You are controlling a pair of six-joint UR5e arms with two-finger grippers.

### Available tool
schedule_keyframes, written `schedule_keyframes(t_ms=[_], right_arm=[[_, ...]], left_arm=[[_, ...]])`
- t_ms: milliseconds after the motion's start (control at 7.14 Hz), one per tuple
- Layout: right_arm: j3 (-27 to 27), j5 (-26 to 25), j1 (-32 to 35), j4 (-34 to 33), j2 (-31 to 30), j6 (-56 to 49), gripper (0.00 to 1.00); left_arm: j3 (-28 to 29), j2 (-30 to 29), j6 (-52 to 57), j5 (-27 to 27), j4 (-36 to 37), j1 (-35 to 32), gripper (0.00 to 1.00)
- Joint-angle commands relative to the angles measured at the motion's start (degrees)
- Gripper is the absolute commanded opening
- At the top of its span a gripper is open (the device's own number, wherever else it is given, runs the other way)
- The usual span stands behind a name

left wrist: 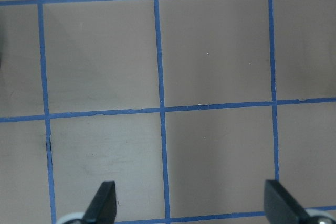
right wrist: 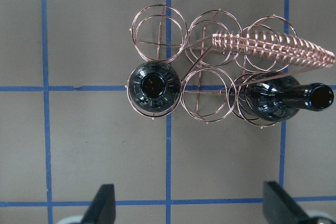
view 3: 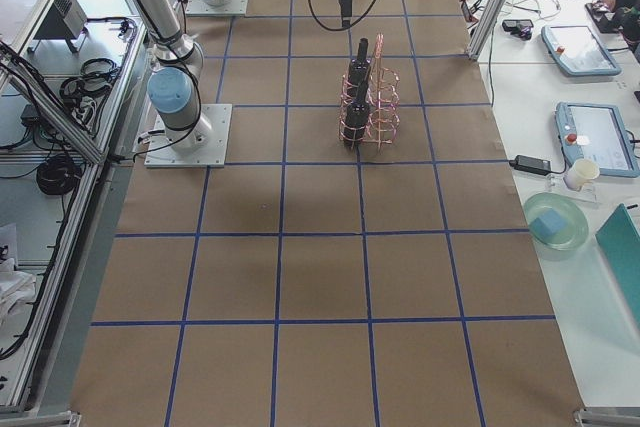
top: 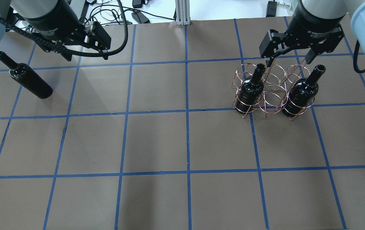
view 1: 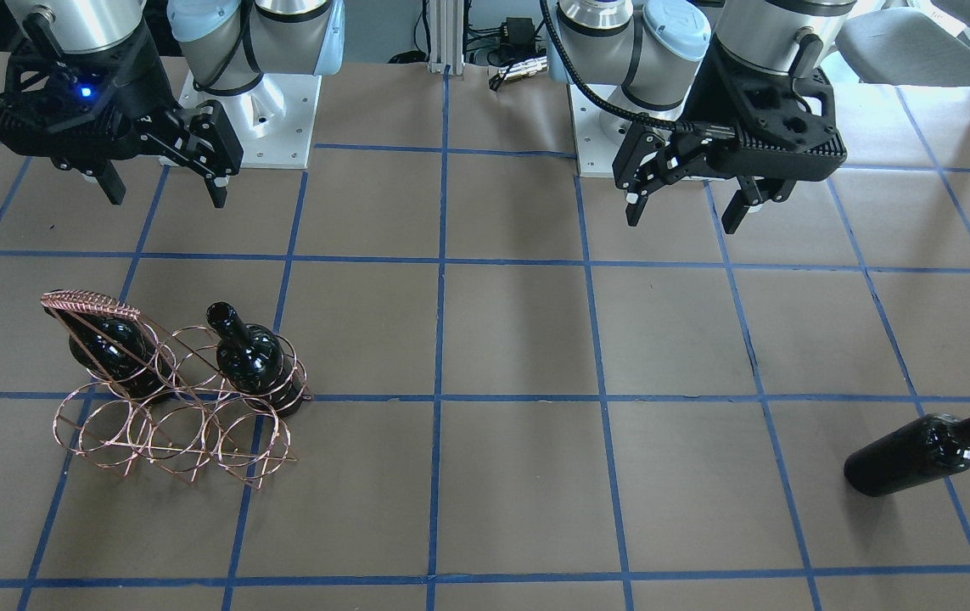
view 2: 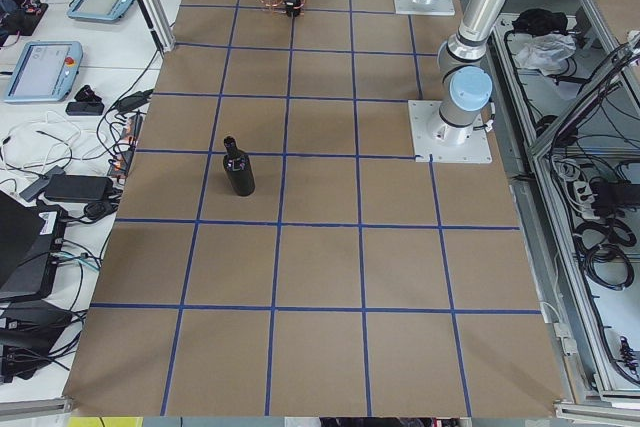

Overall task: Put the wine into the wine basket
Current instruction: 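Move the left gripper toward the lying dark wine bottle's neck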

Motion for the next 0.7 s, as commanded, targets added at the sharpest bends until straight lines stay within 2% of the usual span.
schedule_keyframes(t_ms=[0,561], right_arm=[[0.0,-0.02,-0.09,0.0,0.0,0.06,1.0],[0.0,0.07,0.0,0.0,0.0,0.06,1.0]], left_arm=[[-1.06,0.44,0.0,-0.11,0.06,-0.04,1.0],[-1.77,0.44,0.7,0.51,-0.2,0.22,1.0]])
